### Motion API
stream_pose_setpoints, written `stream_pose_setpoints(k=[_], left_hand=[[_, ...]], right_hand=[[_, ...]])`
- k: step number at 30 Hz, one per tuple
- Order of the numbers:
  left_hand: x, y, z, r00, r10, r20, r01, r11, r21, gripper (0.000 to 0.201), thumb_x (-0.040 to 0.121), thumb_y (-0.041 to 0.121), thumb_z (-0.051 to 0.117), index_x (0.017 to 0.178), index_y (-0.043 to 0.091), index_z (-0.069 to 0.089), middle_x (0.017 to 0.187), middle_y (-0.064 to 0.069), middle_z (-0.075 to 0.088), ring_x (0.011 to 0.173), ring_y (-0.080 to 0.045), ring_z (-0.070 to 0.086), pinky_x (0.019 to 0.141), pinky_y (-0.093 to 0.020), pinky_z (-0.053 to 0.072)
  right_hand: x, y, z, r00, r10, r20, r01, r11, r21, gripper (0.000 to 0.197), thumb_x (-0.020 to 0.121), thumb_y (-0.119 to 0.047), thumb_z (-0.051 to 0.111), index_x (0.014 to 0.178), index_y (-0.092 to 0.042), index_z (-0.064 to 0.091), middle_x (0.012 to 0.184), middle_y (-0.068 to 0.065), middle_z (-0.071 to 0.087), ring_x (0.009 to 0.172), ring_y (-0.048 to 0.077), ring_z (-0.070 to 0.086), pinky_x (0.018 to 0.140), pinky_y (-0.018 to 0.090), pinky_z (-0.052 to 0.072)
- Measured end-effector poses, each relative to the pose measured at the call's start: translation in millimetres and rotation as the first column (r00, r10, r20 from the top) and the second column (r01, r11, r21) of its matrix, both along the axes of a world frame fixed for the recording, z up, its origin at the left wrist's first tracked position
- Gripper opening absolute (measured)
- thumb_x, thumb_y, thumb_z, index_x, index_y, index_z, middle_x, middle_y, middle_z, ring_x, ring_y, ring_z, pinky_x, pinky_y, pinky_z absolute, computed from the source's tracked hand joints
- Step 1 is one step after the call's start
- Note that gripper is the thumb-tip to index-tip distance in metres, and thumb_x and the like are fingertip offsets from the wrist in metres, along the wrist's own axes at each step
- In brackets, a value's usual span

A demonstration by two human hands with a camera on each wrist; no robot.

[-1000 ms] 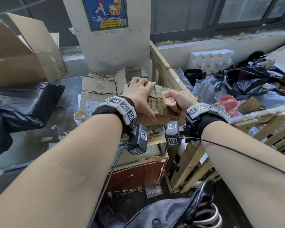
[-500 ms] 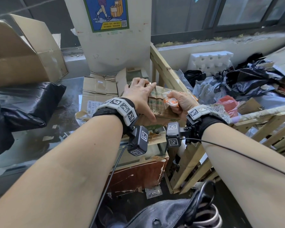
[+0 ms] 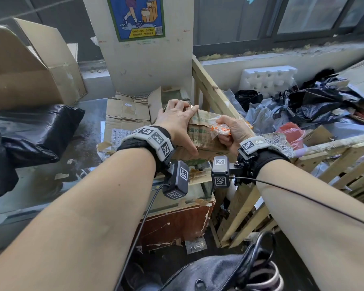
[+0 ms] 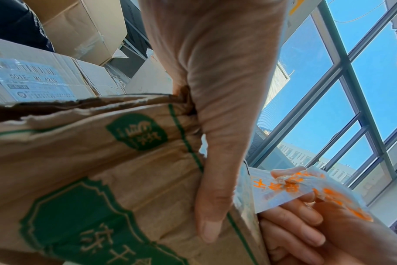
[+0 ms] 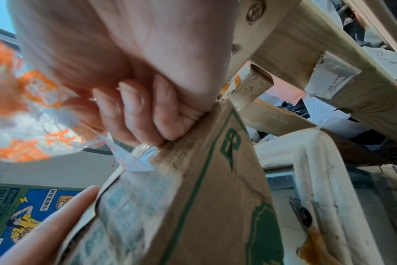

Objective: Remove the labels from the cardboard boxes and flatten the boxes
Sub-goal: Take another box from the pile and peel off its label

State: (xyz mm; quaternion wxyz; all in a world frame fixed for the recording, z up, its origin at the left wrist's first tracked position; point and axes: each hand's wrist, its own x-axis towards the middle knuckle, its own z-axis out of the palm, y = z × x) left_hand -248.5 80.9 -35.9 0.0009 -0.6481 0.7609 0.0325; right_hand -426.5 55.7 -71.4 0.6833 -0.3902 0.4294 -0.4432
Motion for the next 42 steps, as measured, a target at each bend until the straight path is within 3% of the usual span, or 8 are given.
stream_pose_setpoints(k=[22, 24, 26, 28, 31, 34, 38, 42], left_hand=[[1.1, -4.1, 1.4, 1.000, 0.006, -0.001, -0.006, 1.000, 0.022, 0.137, 0.041, 0.074, 0.079, 0.153, 0.030, 0.014, 0.148, 0.001, 0.025, 0.140, -0.022, 0.010, 0.113, -0.050, 0.025], [2.3, -3.7, 0.9, 1.000, 0.012, -0.005, -0.012, 1.000, 0.022, 0.137, 0.041, 0.074, 0.079, 0.153, 0.030, 0.013, 0.148, 0.001, 0.024, 0.140, -0.022, 0.010, 0.113, -0.049, 0.025], [4.4, -3.3, 0.6, 1.000, 0.018, -0.008, -0.018, 1.000, 0.022, 0.136, 0.043, 0.074, 0.078, 0.153, 0.029, 0.012, 0.148, 0.001, 0.023, 0.140, -0.022, 0.010, 0.114, -0.048, 0.024], [6.5, -2.2, 1.0, 1.000, 0.024, -0.008, -0.024, 0.999, 0.023, 0.135, 0.044, 0.074, 0.078, 0.153, 0.029, 0.011, 0.148, 0.000, 0.022, 0.139, -0.022, 0.011, 0.114, -0.048, 0.024], [8.1, -1.0, 0.7, 0.999, 0.036, -0.006, -0.036, 0.999, 0.023, 0.136, 0.045, 0.074, 0.078, 0.153, 0.029, 0.009, 0.149, 0.000, 0.022, 0.139, -0.023, 0.011, 0.113, -0.048, 0.026], [6.8, -1.0, 0.8, 0.999, 0.047, -0.005, -0.047, 0.999, 0.027, 0.136, 0.045, 0.074, 0.078, 0.153, 0.029, 0.009, 0.149, 0.000, 0.020, 0.140, -0.023, 0.010, 0.113, -0.049, 0.026], [3.5, -3.3, 2.0, 0.998, 0.060, -0.003, -0.060, 0.998, 0.037, 0.135, 0.047, 0.073, 0.078, 0.153, 0.029, 0.009, 0.150, -0.001, 0.019, 0.141, -0.023, 0.009, 0.113, -0.051, 0.025], [3.6, -3.8, 3.6, 0.998, 0.061, -0.008, -0.061, 0.997, 0.040, 0.133, 0.048, 0.071, 0.079, 0.153, 0.029, 0.009, 0.150, -0.001, 0.019, 0.140, -0.024, 0.011, 0.112, -0.050, 0.026]], right_hand=[[0.5, 0.3, 3.2, 0.993, -0.088, 0.074, 0.085, 0.996, 0.041, 0.025, 0.089, -0.008, 0.046, 0.065, -0.010, 0.042, 0.035, -0.003, 0.040, 0.024, 0.005, 0.028, 0.027, 0.013, 0.016], [8.1, -1.0, 4.3, 0.981, -0.191, -0.018, 0.191, 0.981, 0.017, 0.027, 0.087, -0.007, 0.051, 0.061, -0.010, 0.043, 0.034, -0.002, 0.038, 0.024, 0.007, 0.029, 0.029, 0.013, 0.018], [15.7, -2.5, 5.5, 0.915, -0.297, -0.274, 0.268, 0.953, -0.140, 0.029, 0.082, -0.012, 0.058, 0.054, -0.011, 0.050, 0.036, -0.004, 0.044, 0.032, 0.010, 0.040, 0.036, 0.017, 0.032], [18.0, -5.3, 4.5, 0.726, -0.330, -0.603, 0.144, 0.931, -0.337, 0.033, 0.078, -0.022, 0.061, 0.047, -0.015, 0.054, 0.044, -0.003, 0.050, 0.050, 0.016, 0.051, 0.052, 0.026, 0.041], [17.3, -6.9, 0.6, 0.556, -0.322, -0.766, -0.056, 0.905, -0.421, 0.042, 0.082, -0.044, 0.060, 0.053, -0.013, 0.060, 0.059, 0.002, 0.062, 0.064, 0.022, 0.061, 0.062, 0.034, 0.049], [18.1, -6.1, -0.3, 0.541, -0.281, -0.793, -0.139, 0.900, -0.413, 0.054, 0.079, -0.063, 0.057, 0.058, -0.014, 0.060, 0.068, 0.004, 0.068, 0.069, 0.020, 0.066, 0.069, 0.038, 0.055], [16.8, -5.4, 3.8, 0.532, -0.256, -0.807, -0.166, 0.903, -0.396, 0.034, 0.085, -0.051, 0.057, 0.072, -0.019, 0.057, 0.083, 0.001, 0.065, 0.085, 0.023, 0.064, 0.080, 0.041, 0.053], [16.3, -5.3, 5.7, 0.625, -0.216, -0.750, -0.165, 0.903, -0.398, 0.027, 0.086, -0.046, 0.058, 0.097, -0.022, 0.051, 0.087, -0.008, 0.059, 0.089, 0.017, 0.062, 0.084, 0.042, 0.052]])
